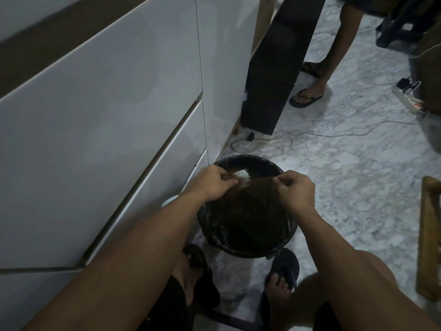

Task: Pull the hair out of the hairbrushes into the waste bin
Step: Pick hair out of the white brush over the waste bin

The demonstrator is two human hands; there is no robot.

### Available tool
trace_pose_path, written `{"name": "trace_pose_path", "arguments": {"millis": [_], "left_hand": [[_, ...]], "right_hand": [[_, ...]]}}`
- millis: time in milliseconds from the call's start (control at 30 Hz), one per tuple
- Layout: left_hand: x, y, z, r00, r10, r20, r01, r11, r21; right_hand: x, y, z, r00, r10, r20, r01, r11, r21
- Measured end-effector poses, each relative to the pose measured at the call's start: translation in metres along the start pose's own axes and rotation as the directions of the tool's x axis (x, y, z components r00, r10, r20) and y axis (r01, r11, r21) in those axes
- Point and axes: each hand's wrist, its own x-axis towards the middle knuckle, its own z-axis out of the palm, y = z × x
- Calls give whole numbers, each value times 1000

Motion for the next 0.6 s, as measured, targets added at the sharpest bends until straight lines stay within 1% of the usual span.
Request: {"name": "trace_pose_path", "arguments": {"millis": [100,167,200,267,333,400,533,600], "left_hand": [[-1,0,1,1000,2,-9,-2,1000,0],[-1,-1,0,1000,0,2,0,1000,5],[-2,-2,-1,1000,-4,11,4,1000,-4],[-3,-3,-2,1000,-8,17,9,1000,-25],[-4,0,-3,1000,-2,20,3,999,-49],[-7,4,-3,999,15,41,-12,997,-73],[-14,9,-2,994,81,76,-78,996,-38],[-15,9,-3,992,100,82,-97,994,-42]], "right_hand": [[1,3,1,999,42,2,-42,999,-11],[2,5,1,995,56,80,-53,998,-37],[1,6,0,989,37,142,-33,999,-33],[-1,5,-1,965,-49,258,53,999,-6],[-7,2,2,942,-121,312,109,992,57],[-12,1,9,931,-138,338,104,988,118],[-16,-2,16,940,-135,314,109,989,99],[-15,-3,16,944,-110,312,89,993,79]]}}
